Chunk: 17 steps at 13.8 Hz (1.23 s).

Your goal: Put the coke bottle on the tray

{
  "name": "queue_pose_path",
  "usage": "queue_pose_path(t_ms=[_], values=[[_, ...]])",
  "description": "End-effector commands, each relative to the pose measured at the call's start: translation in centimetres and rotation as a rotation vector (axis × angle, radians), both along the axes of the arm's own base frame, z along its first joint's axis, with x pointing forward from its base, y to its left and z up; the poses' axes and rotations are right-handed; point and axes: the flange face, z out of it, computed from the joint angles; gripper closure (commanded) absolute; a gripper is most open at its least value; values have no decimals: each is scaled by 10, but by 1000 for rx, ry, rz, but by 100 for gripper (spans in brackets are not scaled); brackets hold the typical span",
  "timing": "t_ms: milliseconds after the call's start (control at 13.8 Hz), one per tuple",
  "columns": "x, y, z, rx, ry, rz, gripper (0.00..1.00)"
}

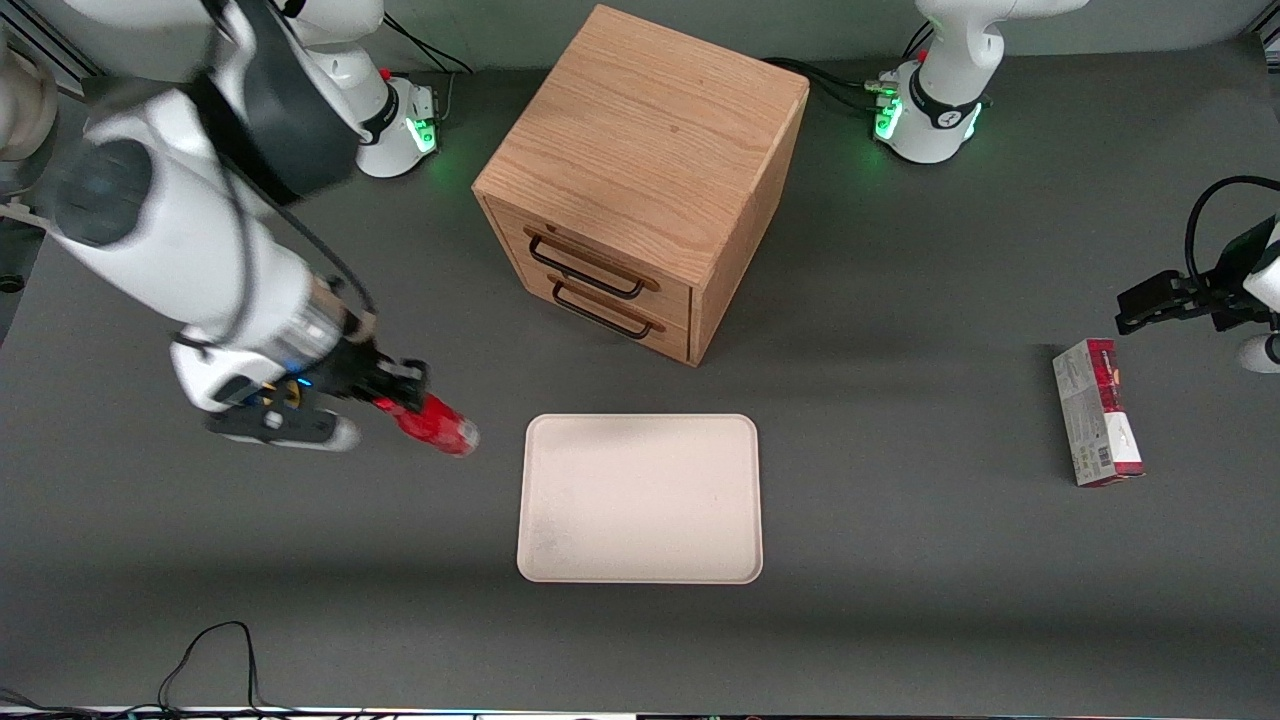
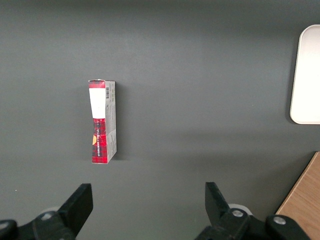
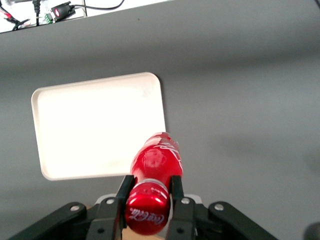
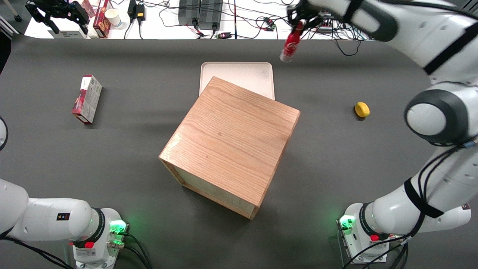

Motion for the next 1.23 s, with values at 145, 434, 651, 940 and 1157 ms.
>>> queue_pose_path(t_ms=[145, 434, 651, 940, 1157], values=[[47, 46, -66, 52, -58, -7, 100], [56, 70, -136, 10, -105, 49, 100], [64, 65, -175, -1, -111, 56, 100], [68, 53, -191, -31, -102, 52, 78], [66, 53, -198, -50, -101, 56, 0]])
